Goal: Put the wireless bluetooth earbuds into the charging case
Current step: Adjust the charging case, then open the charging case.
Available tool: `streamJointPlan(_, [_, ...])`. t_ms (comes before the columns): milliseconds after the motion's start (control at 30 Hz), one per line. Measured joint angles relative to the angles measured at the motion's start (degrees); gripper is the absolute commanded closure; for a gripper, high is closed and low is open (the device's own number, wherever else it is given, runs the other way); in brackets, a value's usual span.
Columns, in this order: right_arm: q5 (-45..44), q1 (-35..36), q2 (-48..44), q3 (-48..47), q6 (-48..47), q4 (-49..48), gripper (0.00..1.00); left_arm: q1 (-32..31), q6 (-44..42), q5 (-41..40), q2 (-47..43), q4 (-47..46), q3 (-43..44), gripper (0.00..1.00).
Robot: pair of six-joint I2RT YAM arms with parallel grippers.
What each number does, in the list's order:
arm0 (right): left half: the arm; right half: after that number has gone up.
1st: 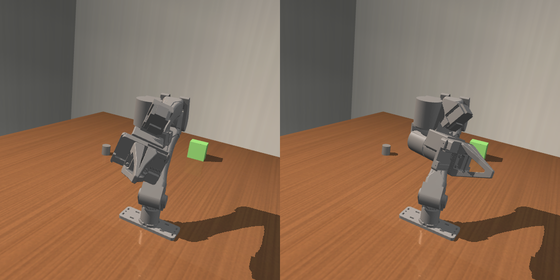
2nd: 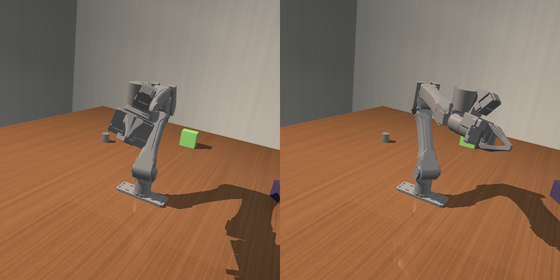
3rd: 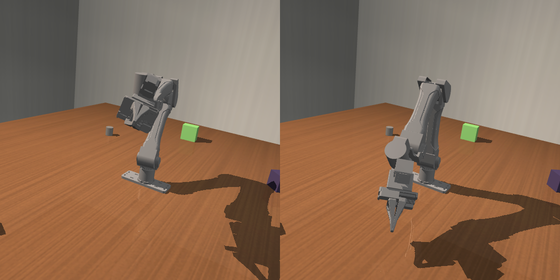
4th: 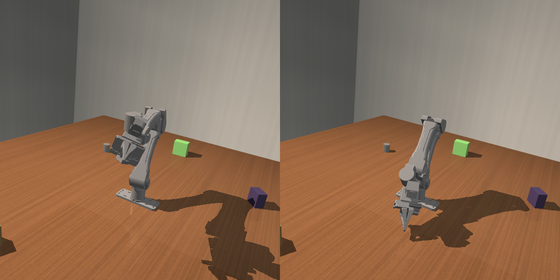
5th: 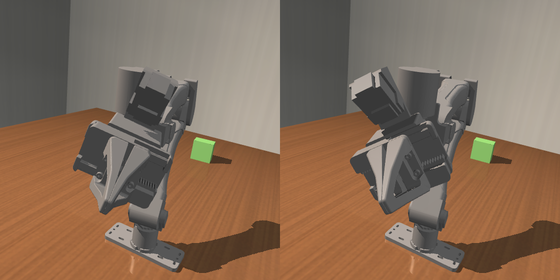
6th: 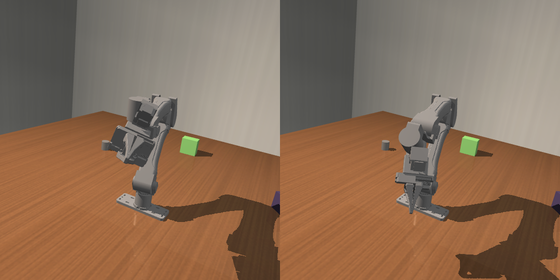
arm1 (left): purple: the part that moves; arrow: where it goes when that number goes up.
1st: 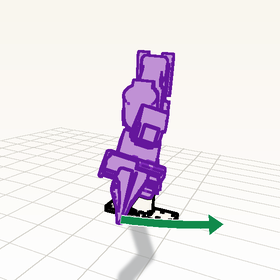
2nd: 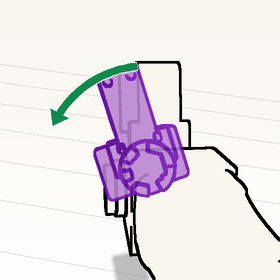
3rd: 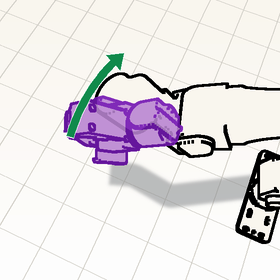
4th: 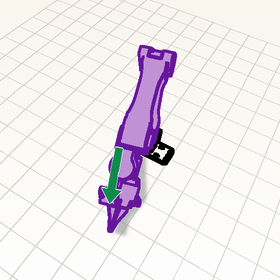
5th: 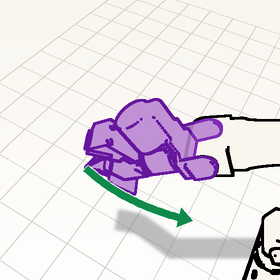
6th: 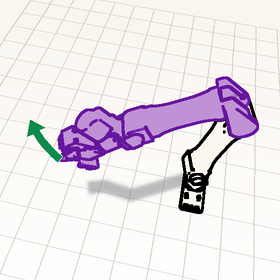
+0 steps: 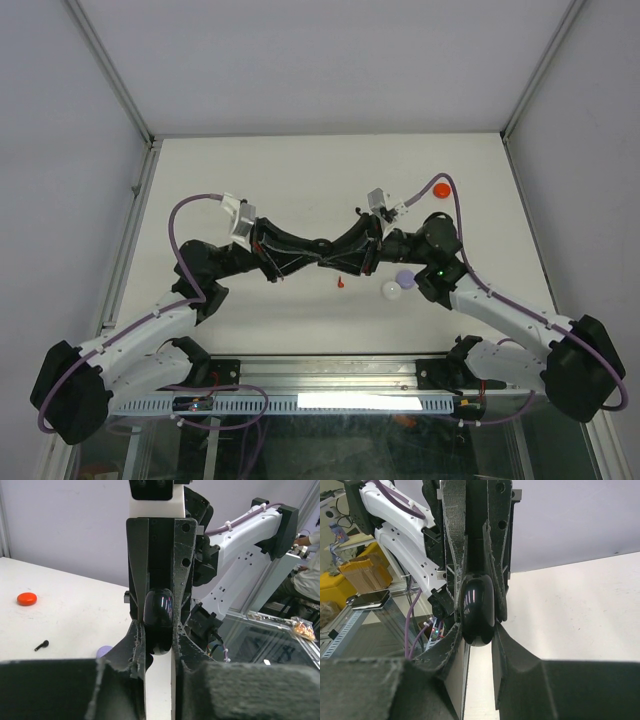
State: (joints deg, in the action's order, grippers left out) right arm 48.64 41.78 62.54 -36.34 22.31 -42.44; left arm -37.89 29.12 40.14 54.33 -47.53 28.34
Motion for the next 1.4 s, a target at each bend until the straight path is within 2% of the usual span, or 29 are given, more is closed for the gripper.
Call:
streamJointPlan(67, [-0.3, 0.0, -0.4, 0.0, -0.5, 0.8, 0.76, 0.1, -0.2, 0.2, -0.2, 0.4, 0.0, 1.00])
streamJointPlan(133, [-0.6, 0.2, -1.2, 0.0, -1.6, 2.6, 0.66, 0.0, -1.1, 0.4, -0.8, 1.8, 0.0, 1.00])
streamJointPlan(233, [-1.8, 1.2, -3.2, 0.0, -4.3, 7.5, 0.53, -0.4, -3.5, 0.7, -2.3, 5.6, 0.1, 1.00])
streamJointPlan(333, [-2.5, 2.0, -5.5, -0.1, -6.4, 11.3, 0.46, -1.0, -6.4, 0.7, -3.9, 10.0, 0.7, 1.00])
streamJointPlan(700, [-4.8, 2.3, -9.7, -3.6, -12.2, 16.8, 0.40, -1.2, -13.4, 2.0, -5.9, 22.5, 3.8, 1.00])
streamJointPlan(1400, [-8.8, 2.4, -7.9, -3.9, -13.7, 20.6, 0.39, -1.1, -15.2, 6.6, -5.2, 26.5, 5.4, 1.00])
